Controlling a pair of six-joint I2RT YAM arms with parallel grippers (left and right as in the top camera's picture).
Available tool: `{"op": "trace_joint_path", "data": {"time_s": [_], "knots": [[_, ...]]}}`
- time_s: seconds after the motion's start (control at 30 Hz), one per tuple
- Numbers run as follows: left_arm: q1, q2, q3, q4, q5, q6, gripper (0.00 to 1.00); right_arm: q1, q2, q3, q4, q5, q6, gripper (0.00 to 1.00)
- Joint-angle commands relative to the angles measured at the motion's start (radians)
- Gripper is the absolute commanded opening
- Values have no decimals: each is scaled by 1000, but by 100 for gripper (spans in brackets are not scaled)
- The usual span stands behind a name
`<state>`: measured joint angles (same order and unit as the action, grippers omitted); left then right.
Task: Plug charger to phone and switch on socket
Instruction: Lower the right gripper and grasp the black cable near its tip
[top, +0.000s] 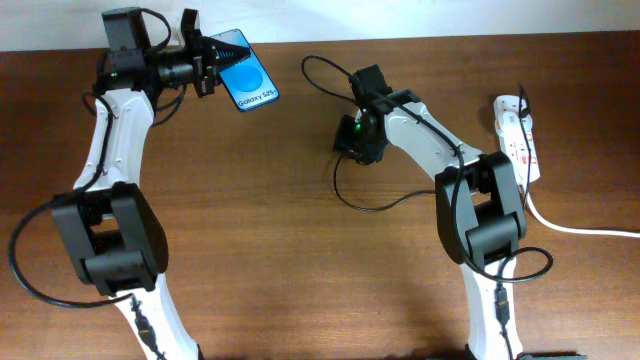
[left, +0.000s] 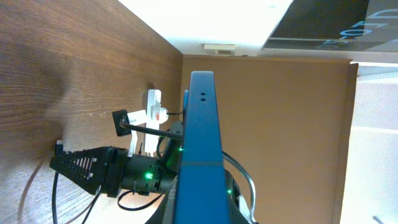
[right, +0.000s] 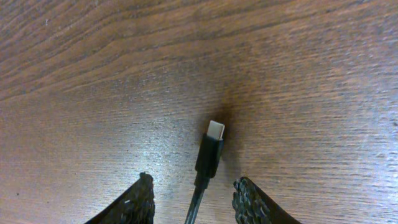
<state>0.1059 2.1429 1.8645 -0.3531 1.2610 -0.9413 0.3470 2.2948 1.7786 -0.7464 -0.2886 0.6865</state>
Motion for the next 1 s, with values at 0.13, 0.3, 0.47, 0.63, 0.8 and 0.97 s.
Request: {"op": "trace_joint_path", "data": {"time_s": [0.13, 0.3, 0.47, 0.63, 0.8, 0.97], "knots": [[-3, -11, 18, -1, 34, 16, 0, 32, 38, 11, 3, -29, 51, 43], [-3, -11, 18, -1, 34, 16, 0, 32, 72, 11, 14, -40, 56, 39], [-3, -11, 18, -1, 34, 16, 0, 30, 76, 11, 22, -8, 55, 39], [-3, -11, 18, -1, 34, 16, 0, 5, 76, 11, 31, -6, 55, 39], [-3, -11, 18, -1, 34, 16, 0, 5, 81, 11, 37, 13, 52, 39], [-3, -11, 18, -1, 34, 16, 0, 3, 92, 11, 48, 22, 55, 39]]}}
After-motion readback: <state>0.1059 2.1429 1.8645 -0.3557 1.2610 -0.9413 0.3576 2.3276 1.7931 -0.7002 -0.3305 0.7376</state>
